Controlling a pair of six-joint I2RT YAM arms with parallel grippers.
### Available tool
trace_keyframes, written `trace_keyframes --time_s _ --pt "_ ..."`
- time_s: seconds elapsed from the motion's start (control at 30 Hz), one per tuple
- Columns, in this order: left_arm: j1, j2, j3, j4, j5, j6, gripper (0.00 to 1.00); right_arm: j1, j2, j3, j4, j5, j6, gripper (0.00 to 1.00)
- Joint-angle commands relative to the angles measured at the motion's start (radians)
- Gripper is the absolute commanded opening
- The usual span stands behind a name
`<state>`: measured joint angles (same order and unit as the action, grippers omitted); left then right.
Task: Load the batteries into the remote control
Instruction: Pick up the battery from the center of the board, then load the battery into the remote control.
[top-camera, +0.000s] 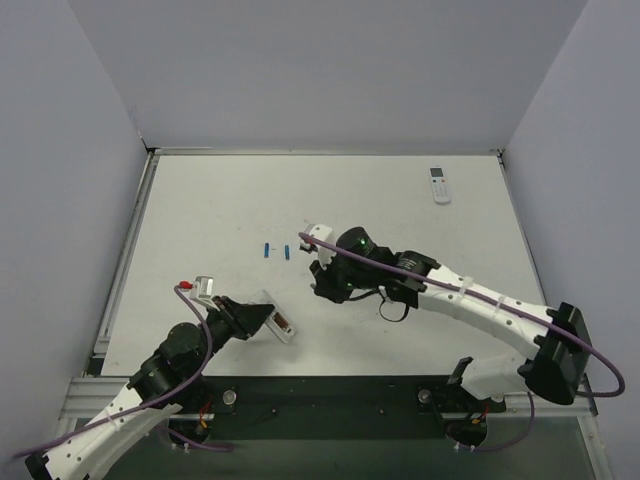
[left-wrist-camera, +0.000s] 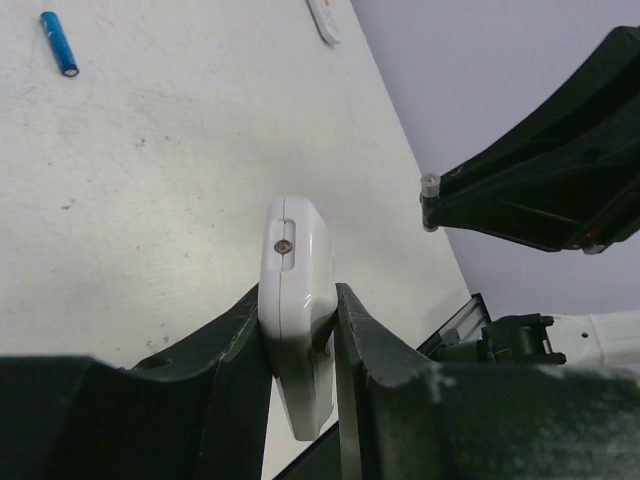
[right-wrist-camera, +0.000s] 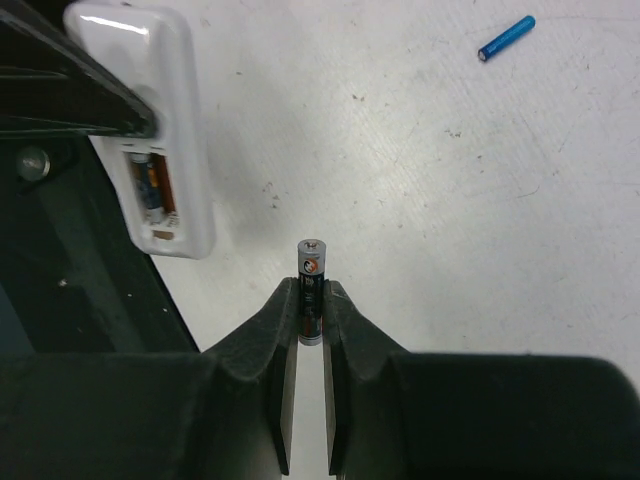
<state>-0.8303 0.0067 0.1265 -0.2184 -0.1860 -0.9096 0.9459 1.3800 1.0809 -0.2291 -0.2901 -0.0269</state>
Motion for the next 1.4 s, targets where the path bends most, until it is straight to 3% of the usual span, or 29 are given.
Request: trace_keyframes --time_s 0.0,0.27,0.43,0.63,1.37 --pt "-0.001 -0.01 -0.03 0.316 0.057 -0.035 0.0 0.062 -0.142 -0.084 0.152 0.124 0.205 0.0" --pt "-0.003 0.107 -0.06 0.49 0.091 -0.037 0.0 0.218 -0.265 -0.174 0.359 0.353 0.234 0.0" --pt "-0.001 0.147 -0.09 0.588 0.097 -0.063 0.0 0.277 -0.257 -0.193 0.41 0.4 0.216 0.0" --pt "-0.001 0.164 -0.116 0.665 0.095 -0.095 0.0 0.292 -0.226 -0.213 0.436 0.399 0.226 0.0" --pt "-0.001 0.177 -0.117 0.637 0.071 -0.14 0.0 0.326 -0.211 -0.259 0.551 0.378 0.206 0.0"
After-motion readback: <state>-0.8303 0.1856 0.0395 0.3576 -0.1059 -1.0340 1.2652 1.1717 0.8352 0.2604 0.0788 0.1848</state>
